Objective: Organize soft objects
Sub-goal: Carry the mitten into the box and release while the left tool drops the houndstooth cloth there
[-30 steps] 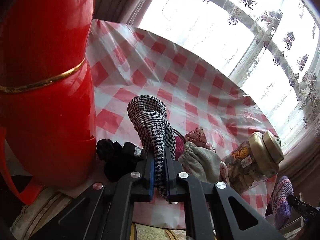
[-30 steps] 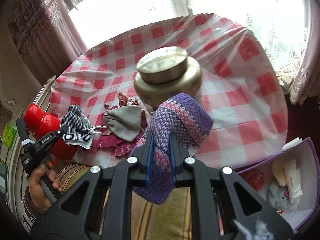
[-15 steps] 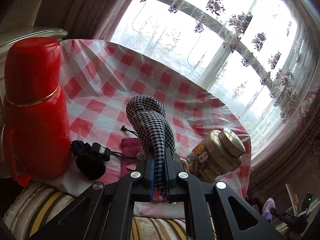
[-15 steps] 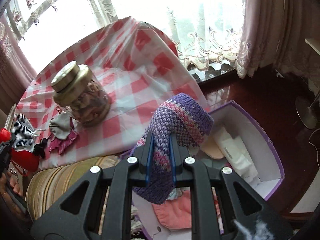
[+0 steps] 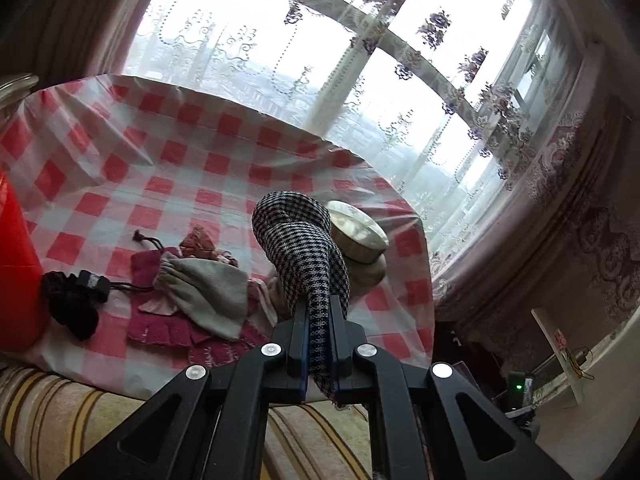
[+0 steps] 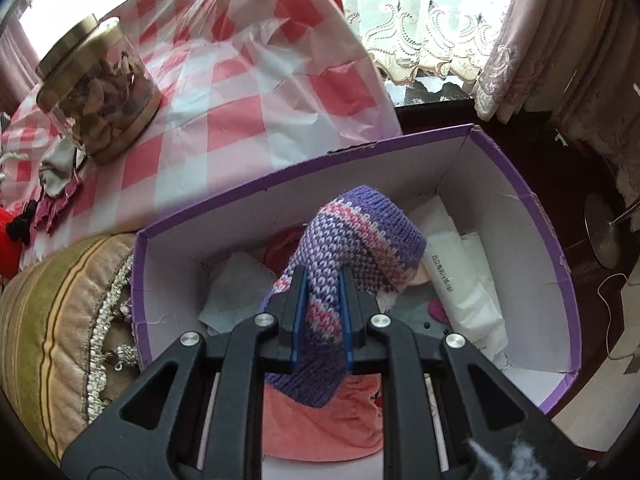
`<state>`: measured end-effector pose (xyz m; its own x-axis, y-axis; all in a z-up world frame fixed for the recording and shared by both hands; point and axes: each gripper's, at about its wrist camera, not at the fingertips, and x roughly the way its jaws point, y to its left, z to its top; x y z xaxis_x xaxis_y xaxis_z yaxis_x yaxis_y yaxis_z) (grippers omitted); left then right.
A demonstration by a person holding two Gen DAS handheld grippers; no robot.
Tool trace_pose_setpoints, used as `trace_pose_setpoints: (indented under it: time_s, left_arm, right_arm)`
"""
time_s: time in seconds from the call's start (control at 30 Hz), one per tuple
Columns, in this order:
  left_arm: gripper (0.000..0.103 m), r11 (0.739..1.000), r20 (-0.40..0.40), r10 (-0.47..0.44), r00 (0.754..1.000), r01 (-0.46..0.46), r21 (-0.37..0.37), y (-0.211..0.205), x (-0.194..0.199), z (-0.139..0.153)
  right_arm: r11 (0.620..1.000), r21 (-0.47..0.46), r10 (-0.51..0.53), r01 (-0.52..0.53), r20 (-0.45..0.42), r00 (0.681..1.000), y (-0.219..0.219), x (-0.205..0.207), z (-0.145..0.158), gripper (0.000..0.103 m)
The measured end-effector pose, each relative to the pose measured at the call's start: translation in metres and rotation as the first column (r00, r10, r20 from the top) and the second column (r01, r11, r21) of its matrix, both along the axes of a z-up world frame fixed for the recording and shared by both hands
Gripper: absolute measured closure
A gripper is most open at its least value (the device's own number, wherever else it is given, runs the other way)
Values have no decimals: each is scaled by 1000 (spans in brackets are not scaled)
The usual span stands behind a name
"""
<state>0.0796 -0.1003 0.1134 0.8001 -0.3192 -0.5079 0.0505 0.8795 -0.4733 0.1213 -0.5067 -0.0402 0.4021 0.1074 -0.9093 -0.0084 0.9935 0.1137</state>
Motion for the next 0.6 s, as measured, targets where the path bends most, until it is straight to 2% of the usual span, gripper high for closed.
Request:
trace_pose_setpoints:
  time_s: [0.13, 0.2, 0.33, 0.37, 0.47, 0.6]
  left_arm:
    - [95, 993, -14, -114, 993, 114, -16, -35, 6, 1]
    - [95, 982, -27, -187, 982, 186, -29, -56, 10, 0]
    - [95, 938, -57, -347, 936, 345, -42, -99, 18, -5]
    - [95, 922, -65, -386, 920, 384, -37, -111, 20, -6]
    - [95, 858, -114, -514, 850, 512, -50, -147, 29, -18]
    - [95, 758, -192, -646, 739, 650, -48, -196, 38, -37]
  right_arm:
    - [1000, -10, 26, -26, -74, 997, 3, 6, -28, 70]
    - [1000, -6, 19, -20, -94, 995, -1, 4, -33, 61]
    - [999, 2, -47, 47, -69, 997, -22, -5, -20, 44]
    - [998, 1, -65, 65, -56, 996, -28, -8, -14, 40]
    - [992, 14, -122, 122, -21, 992, -47, -16, 0, 35]
    - [985, 13, -173, 173, 7, 985, -64, -26, 15, 33]
